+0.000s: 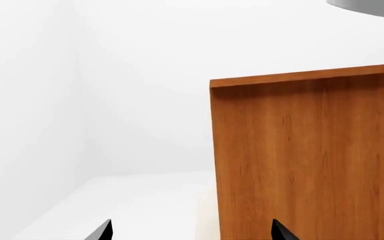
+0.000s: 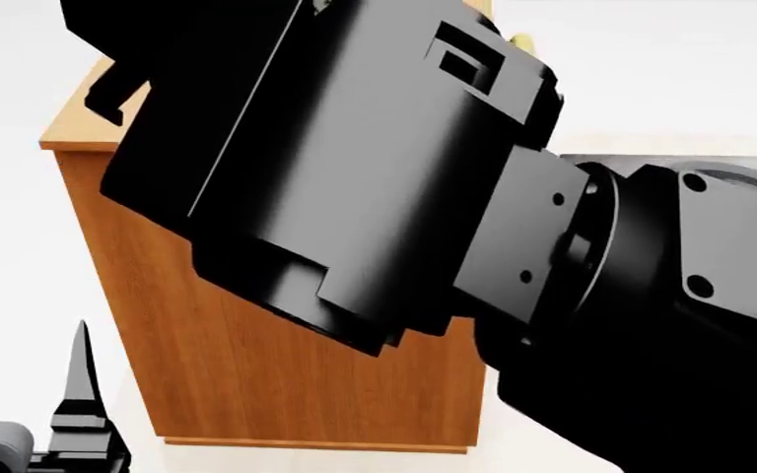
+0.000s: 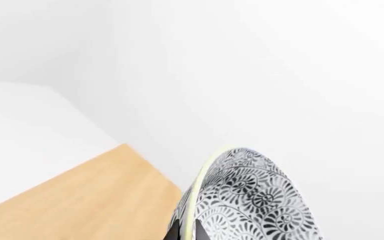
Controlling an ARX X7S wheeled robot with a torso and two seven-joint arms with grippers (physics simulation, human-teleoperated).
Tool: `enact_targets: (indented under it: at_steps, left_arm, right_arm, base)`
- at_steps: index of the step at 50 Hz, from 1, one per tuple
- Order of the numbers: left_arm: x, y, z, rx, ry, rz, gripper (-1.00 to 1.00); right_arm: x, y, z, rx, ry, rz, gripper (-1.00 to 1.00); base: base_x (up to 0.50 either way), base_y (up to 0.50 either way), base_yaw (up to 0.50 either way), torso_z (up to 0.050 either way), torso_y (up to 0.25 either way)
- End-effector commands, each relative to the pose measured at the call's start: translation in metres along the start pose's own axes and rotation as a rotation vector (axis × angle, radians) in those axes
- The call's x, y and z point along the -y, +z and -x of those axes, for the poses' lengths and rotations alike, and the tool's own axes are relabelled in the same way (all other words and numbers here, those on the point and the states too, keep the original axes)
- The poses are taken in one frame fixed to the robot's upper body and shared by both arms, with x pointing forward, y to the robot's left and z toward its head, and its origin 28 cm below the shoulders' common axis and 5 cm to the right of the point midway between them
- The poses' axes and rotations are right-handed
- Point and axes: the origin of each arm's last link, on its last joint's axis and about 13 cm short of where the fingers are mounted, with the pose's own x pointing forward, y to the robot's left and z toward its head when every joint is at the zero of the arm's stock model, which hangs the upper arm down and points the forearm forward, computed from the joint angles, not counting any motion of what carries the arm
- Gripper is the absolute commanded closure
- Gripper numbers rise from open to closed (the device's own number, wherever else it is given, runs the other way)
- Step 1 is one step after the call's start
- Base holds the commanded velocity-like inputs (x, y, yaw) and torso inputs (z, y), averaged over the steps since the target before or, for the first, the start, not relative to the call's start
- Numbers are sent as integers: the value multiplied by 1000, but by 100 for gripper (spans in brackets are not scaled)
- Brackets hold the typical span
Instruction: Put the bowl on the top of the cabinet.
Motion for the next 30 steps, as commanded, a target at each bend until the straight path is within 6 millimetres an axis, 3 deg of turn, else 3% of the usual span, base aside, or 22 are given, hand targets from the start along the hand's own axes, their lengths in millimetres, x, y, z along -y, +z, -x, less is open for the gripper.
enact_targets:
  at_steps: [1, 30]
  left_arm:
    - [0, 0, 0, 0, 0, 1, -100]
    - [-1, -3, 1, -6, 2, 3, -100]
  right_arm:
    - [-4, -1, 0, 15, -5, 24, 100]
    - [-18, -17, -3, -6, 35, 45, 100]
  base:
    - [0, 0, 0, 0, 0]
    - [0, 0, 0, 1, 1]
